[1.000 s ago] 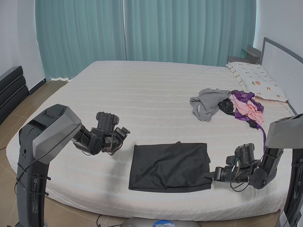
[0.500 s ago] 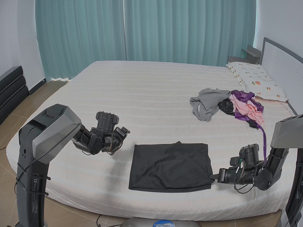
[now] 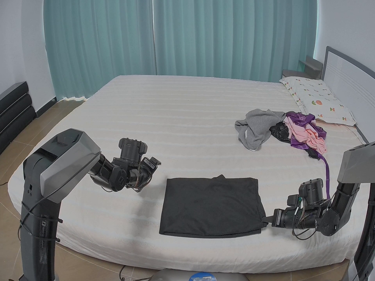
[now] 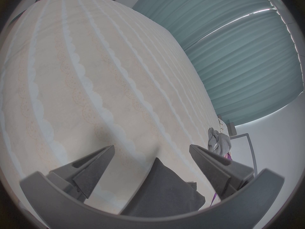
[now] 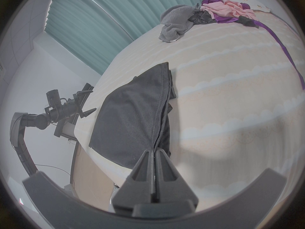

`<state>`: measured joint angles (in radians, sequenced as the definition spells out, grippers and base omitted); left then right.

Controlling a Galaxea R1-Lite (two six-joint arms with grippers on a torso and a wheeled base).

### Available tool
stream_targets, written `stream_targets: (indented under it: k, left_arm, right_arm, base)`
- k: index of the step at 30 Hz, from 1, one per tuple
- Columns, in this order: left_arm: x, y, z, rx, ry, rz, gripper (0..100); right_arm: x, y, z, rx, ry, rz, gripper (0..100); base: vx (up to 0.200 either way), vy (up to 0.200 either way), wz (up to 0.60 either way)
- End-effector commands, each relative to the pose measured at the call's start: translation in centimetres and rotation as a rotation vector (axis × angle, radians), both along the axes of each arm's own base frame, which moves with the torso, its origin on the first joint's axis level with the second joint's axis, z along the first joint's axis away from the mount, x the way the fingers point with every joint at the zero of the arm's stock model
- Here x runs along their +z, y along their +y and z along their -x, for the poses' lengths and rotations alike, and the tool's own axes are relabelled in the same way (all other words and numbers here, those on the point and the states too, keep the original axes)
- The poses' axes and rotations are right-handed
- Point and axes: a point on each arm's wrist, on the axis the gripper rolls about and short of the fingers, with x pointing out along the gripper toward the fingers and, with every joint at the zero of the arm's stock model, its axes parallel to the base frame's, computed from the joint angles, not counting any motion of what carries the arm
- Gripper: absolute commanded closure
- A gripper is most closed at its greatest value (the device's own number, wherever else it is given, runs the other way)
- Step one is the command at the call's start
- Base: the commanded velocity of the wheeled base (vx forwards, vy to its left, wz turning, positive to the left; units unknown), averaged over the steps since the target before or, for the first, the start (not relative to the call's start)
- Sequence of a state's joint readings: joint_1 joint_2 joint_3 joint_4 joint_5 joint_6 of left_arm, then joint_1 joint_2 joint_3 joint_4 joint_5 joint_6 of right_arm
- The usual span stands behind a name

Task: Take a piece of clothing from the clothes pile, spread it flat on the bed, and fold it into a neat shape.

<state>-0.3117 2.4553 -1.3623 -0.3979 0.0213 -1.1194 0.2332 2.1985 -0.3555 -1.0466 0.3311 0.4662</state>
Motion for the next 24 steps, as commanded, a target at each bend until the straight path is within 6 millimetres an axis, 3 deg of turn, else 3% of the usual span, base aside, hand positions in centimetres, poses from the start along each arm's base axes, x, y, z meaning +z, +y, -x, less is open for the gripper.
stream_targets:
  k: [1,8,9,12,18,23,24]
  left_arm:
    - [0.0,0.0,0.0,0.001,0.001,0.0,0]
    - [0.0,-0.1,0.0,-0.001,0.0,0.0,0]
    - [0.0,0.0,0.0,0.001,0.0,0.0,0]
    - [0.0,-0.1,0.0,-0.001,0.001,0.0,0]
    - [-0.1,0.0,0.0,-0.001,0.001,0.0,0]
    - [-0.1,0.0,0.0,0.001,0.001,0.0,0]
    - [-0.1,0.0,0.0,0.001,0.001,0.0,0]
  right_arm:
    - [-0.1,-0.2,0.0,-0.005,0.004,0.002,100]
    - [-0.3,-0.6,0.0,-0.008,0.007,0.015,100]
    - [-0.3,-0.6,0.0,-0.004,0.007,0.017,0]
    - [-0.4,-0.4,-0.1,0.016,-0.001,0.03,0]
    - [0.3,-0.1,-2.4,0.005,-0.07,0.012,0]
    - [1.0,0.9,-6.9,-0.026,-0.122,-0.031,0]
    - [1.1,0.9,-7.0,-0.028,-0.123,-0.034,0]
  base:
    - [0.0,0.0,0.0]
    - [0.0,0.0,0.0]
    - [0.0,0.0,0.0]
    - [0.0,0.0,0.0]
    - [0.0,0.0,0.0]
    - [0.0,0.0,0.0]
    - [0.0,0.0,0.0]
